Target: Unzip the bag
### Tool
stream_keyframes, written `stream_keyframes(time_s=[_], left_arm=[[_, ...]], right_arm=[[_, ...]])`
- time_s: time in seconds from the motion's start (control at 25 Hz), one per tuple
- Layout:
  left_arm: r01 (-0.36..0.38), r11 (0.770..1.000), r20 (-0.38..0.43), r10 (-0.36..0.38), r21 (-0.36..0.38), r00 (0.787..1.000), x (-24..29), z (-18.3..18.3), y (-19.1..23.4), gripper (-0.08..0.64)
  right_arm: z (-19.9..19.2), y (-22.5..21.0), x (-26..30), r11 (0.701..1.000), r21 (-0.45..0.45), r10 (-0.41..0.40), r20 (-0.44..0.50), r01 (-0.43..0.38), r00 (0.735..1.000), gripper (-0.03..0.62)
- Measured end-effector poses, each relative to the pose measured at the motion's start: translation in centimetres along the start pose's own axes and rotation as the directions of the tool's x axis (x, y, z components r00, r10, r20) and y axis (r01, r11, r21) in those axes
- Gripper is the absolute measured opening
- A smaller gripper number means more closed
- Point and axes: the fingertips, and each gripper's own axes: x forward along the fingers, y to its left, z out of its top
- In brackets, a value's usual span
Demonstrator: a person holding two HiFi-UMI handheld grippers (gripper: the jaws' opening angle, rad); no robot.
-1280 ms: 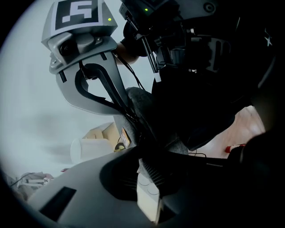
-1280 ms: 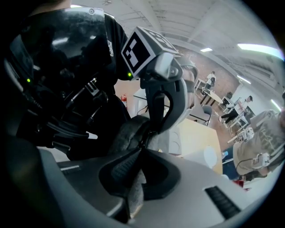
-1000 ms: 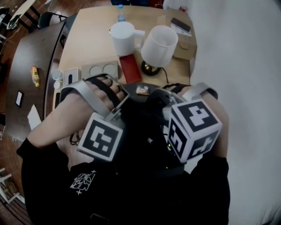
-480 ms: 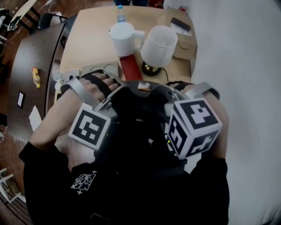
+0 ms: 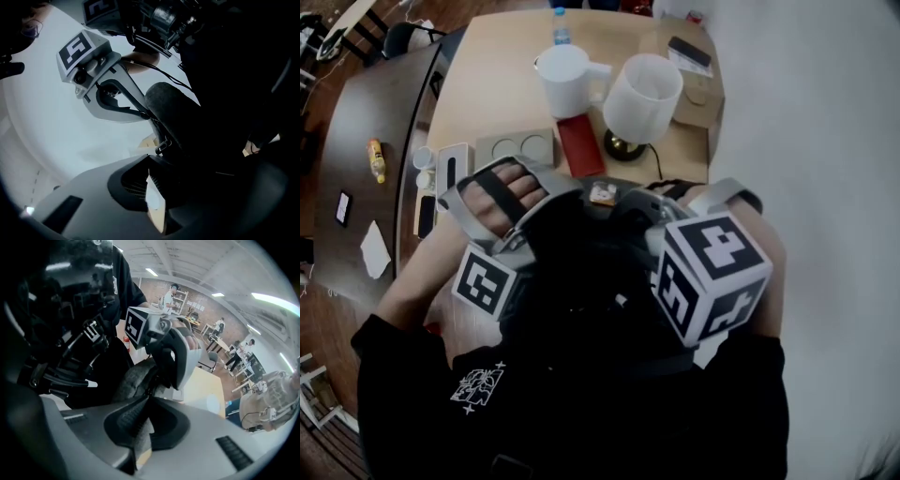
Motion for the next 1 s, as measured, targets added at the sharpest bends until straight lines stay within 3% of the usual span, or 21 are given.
stream_keyframes(time_s=[0.36,0.48,0.6,0.68,0.8,0.92,1.0], left_arm=[[0.087,0.994,0.083,-0.093,0.069,0.992,-0.9,-0.2,-0.4,0.023],[0.159,0.987,0.115,-0.153,-0.04,0.982,-0.6,-0.4,0.4,0.105],[0.194,0.976,0.138,-0.18,-0.096,0.974,-0.8,-0.6,0.6,0.106],[0.182,0.983,0.105,-0.178,-0.028,0.978,-0.8,-1.1,0.5,0.106],[0.145,0.979,0.037,-0.152,0.143,0.988,-0.2,-1.9,0.5,0.107],[0.08,0.958,0.059,-0.1,0.277,0.993,0.6,-1.0,0.7,0.107],[0.054,0.944,0.098,-0.091,0.327,0.991,0.9,-0.6,0.4,0.115]], right_arm=[[-0.3,-0.3,-0.1,1.0,0.026,-0.009,-0.001,0.009,1.0,0.021],[-0.4,-0.4,-0.1,0.999,0.044,-0.009,0.002,0.009,1.0,0.021],[-0.4,-0.4,-0.1,0.999,0.046,-0.005,0.016,0.004,1.0,0.021],[-0.4,-0.4,-0.1,0.999,0.049,-0.006,0.021,0.005,1.0,0.021],[-0.5,-0.4,-0.1,0.999,0.043,-0.005,0.019,0.004,1.0,0.021],[-0.5,-0.4,0.0,0.999,0.041,0.005,0.023,-0.005,1.0,0.021],[-0.5,-0.5,0.0,0.999,0.048,0.01,0.032,-0.012,0.999,0.021]])
